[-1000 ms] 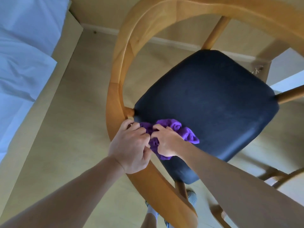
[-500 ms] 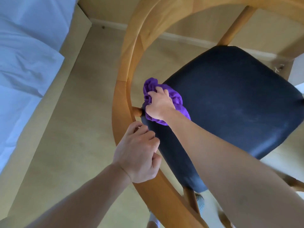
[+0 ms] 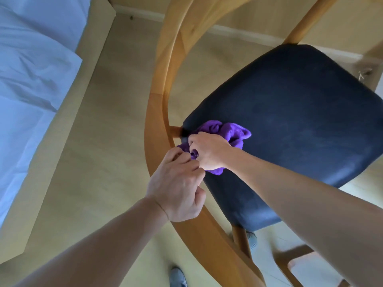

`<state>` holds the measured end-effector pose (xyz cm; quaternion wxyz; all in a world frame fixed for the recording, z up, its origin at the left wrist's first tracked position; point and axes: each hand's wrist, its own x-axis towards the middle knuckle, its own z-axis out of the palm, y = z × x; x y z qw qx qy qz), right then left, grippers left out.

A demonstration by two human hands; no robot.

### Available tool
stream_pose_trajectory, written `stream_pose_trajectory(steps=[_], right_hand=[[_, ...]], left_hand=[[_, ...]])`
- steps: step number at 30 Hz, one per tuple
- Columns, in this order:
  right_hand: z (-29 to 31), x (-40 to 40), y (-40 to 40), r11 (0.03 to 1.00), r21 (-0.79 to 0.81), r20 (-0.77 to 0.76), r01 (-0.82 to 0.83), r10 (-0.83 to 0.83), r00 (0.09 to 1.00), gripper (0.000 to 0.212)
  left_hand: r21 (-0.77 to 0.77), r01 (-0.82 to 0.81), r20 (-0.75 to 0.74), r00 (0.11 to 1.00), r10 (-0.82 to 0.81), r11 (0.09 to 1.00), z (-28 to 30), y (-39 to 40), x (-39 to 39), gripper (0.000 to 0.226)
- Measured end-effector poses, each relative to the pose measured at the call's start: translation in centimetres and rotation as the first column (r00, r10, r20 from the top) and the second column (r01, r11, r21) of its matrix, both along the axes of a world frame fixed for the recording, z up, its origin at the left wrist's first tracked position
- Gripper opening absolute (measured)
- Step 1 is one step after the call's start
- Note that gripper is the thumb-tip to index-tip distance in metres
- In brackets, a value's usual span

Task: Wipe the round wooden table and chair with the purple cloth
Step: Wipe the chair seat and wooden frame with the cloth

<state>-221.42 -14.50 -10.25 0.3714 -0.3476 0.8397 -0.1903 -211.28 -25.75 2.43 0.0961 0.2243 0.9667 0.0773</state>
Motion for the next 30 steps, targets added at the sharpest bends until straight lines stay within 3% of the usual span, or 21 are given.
stream_pose_trajectory(steps=[2, 5, 13, 17, 19, 20, 22, 24, 25, 27, 30], right_hand=[[-0.2, 2.0, 0.7, 1.000, -0.013, -0.103, -0.022, 0.021, 0.994, 0.003], [-0.3, 6.1, 3.4, 1.000, -0.001, -0.167, 0.026, -0.026, 0.986, 0.023], [1.6, 13.2, 13.5, 0.978, 0.125, -0.034, -0.168, 0.174, 0.984, 0.030], [3.0, 14.4, 17.2, 0.921, 0.249, 0.056, -0.300, 0.295, 0.954, 0.013], [3.5, 14.4, 18.2, 0.934, 0.284, 0.096, -0.217, 0.197, 0.976, 0.010], [3.6, 14.3, 18.3, 0.959, 0.266, 0.087, -0.094, 0.073, 0.994, 0.013], [3.5, 14.3, 17.6, 0.968, 0.116, -0.007, 0.222, -0.223, 0.975, 0.019], [3.7, 14.6, 15.5, 0.922, -0.051, -0.042, 0.383, -0.385, 0.922, 0.038], [3.9, 14.8, 14.5, 0.923, -0.078, -0.023, 0.377, -0.380, 0.925, 0.048], [3.6, 15.3, 12.9, 0.977, -0.011, -0.024, 0.211, -0.211, 0.977, 0.060], [2.3, 16.2, 13.2, 0.987, 0.144, -0.084, -0.070, 0.082, 0.993, 0.058]], left_hand=[[0.017, 0.000, -0.011, 1.000, 0.000, 1.000, 0.1, 0.0, 0.0, 0.011], [0.023, -0.002, -0.017, 1.000, 0.003, 1.000, 0.3, 0.2, -0.1, 0.012], [-0.070, -0.008, 0.010, 1.000, 0.008, 0.998, 0.0, -0.1, -0.1, 0.024], [-0.058, -0.001, -0.007, 1.000, 0.001, 0.998, -0.2, 0.0, 0.1, 0.023], [-0.049, 0.000, -0.010, 1.000, -0.001, 0.999, -0.2, -0.2, 0.2, 0.023], [-0.046, -0.007, -0.008, 1.000, 0.006, 0.999, -0.2, -0.2, 0.1, 0.023], [-0.052, -0.019, -0.017, 1.000, 0.019, 0.998, -0.1, -0.2, -0.1, 0.024], [-0.049, -0.024, -0.042, 0.999, 0.021, 0.999, -0.1, -0.1, -0.1, 0.024], [-0.035, -0.022, -0.054, 0.998, 0.020, 0.999, -0.2, -0.1, 0.0, 0.024], [-0.004, -0.020, -0.069, 0.997, 0.020, 1.000, -0.1, -0.1, 0.0, 0.023], [0.018, -0.023, -0.086, 0.996, 0.025, 1.000, 0.0, 0.0, 0.1, 0.022]])
